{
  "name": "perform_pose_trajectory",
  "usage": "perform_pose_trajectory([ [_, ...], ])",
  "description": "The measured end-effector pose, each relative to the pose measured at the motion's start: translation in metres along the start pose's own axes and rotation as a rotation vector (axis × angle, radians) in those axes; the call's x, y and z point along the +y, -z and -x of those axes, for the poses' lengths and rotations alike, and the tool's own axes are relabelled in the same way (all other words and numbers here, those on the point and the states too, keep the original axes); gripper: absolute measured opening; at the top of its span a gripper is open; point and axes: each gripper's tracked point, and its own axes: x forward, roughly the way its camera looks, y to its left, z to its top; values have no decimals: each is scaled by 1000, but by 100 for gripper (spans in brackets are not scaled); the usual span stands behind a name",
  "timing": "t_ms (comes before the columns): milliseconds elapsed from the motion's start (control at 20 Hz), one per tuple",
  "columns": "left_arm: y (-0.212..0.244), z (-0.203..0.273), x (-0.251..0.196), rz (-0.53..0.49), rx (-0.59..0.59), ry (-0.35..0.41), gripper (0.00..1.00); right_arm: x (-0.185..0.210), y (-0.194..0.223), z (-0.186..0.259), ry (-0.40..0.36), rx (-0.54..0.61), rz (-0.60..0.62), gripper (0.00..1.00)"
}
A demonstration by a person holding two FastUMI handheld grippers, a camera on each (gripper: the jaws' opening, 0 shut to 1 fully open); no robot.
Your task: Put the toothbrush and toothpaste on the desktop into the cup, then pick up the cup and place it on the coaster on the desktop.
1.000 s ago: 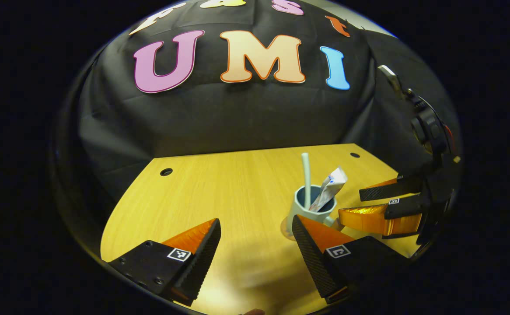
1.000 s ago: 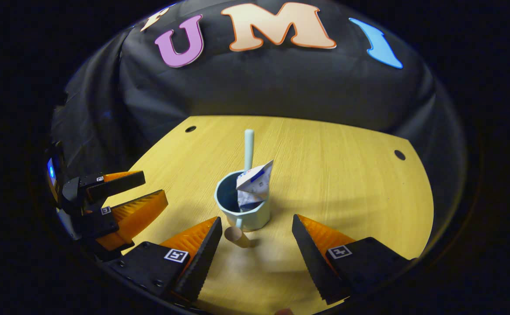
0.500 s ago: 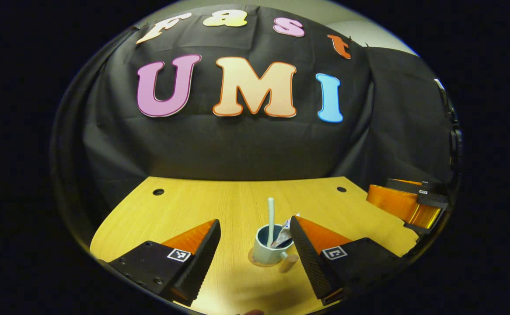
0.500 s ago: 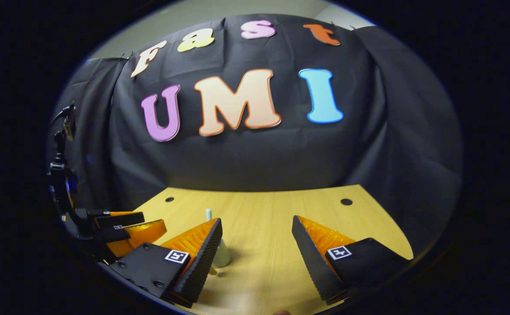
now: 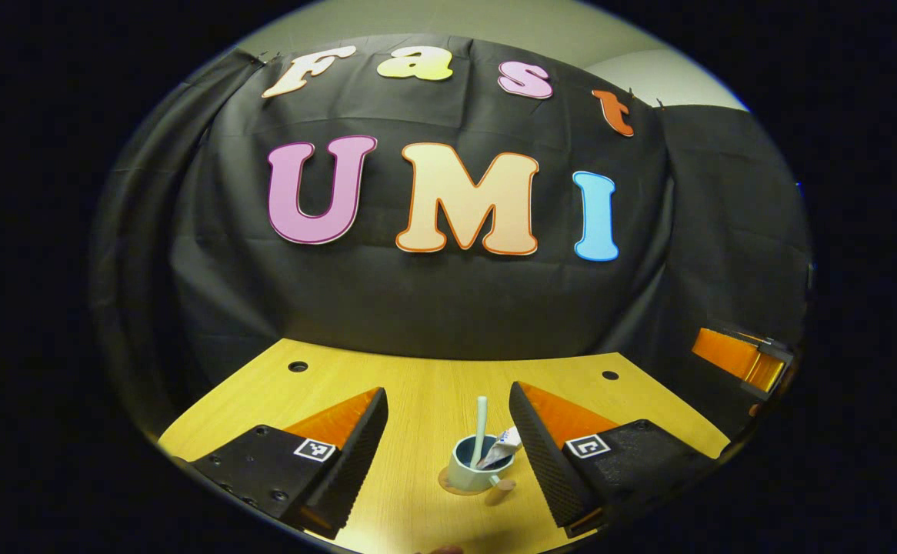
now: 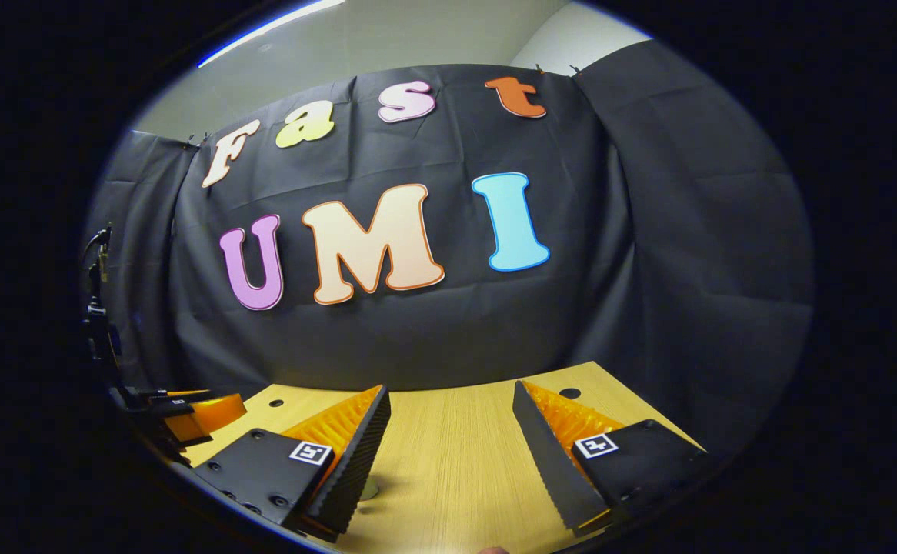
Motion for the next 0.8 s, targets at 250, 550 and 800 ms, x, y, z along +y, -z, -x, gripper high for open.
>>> perform_pose_trajectory([
  [250, -5, 3, -6, -12, -15, 15, 92, -2, 1, 0, 9, 10, 15, 98],
  [550, -19, 2, -8, -46, -46, 30, 94, 1, -1, -1, 1, 1, 23, 98],
  [800, -25, 4, -15, -54, -63, 53, 92, 3, -6, -1, -6, -8, 19, 98],
])
